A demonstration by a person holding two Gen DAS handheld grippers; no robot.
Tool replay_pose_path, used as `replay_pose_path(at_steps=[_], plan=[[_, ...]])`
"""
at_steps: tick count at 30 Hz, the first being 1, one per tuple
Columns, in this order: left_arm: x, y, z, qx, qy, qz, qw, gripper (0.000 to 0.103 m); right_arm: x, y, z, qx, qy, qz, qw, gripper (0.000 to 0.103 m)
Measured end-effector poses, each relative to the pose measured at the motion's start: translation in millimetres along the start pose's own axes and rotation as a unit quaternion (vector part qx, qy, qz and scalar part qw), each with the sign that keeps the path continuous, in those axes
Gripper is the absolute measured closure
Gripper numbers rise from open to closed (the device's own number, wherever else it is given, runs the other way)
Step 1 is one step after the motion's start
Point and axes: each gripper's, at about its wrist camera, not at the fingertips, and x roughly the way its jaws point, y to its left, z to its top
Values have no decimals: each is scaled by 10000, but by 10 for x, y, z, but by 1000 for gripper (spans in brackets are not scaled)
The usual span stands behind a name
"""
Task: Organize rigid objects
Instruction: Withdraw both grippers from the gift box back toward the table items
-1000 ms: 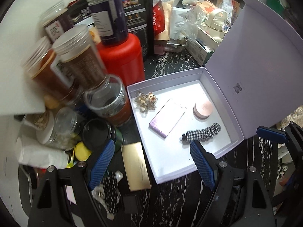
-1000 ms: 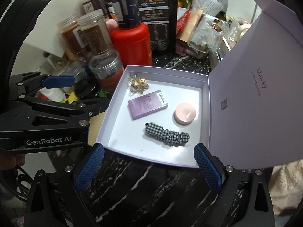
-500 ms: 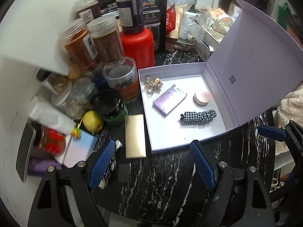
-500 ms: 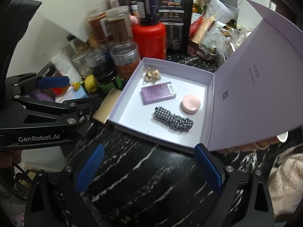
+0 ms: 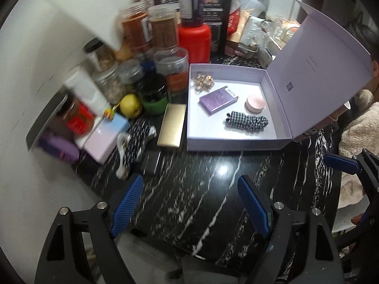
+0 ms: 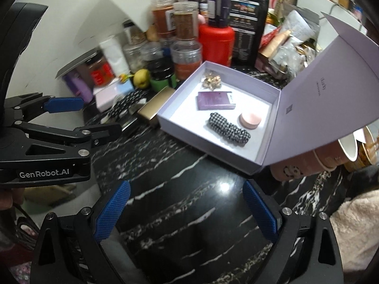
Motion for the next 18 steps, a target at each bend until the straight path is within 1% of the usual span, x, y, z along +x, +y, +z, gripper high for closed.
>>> replay_pose_path(at_steps=[6, 10, 18], plan=[[-110, -4, -359, -362, 48, 165, 9992, 21, -28, 80, -199, -245, 84, 165, 9995, 6], [-168, 28, -544, -597, 61, 267, 9978, 20, -16, 175, -313, -469, 153, 290, 9984, 6], [-249, 245, -853, -1147, 75, 485, 9922, 21, 80, 398, -391, -806, 246, 543, 9950, 6]])
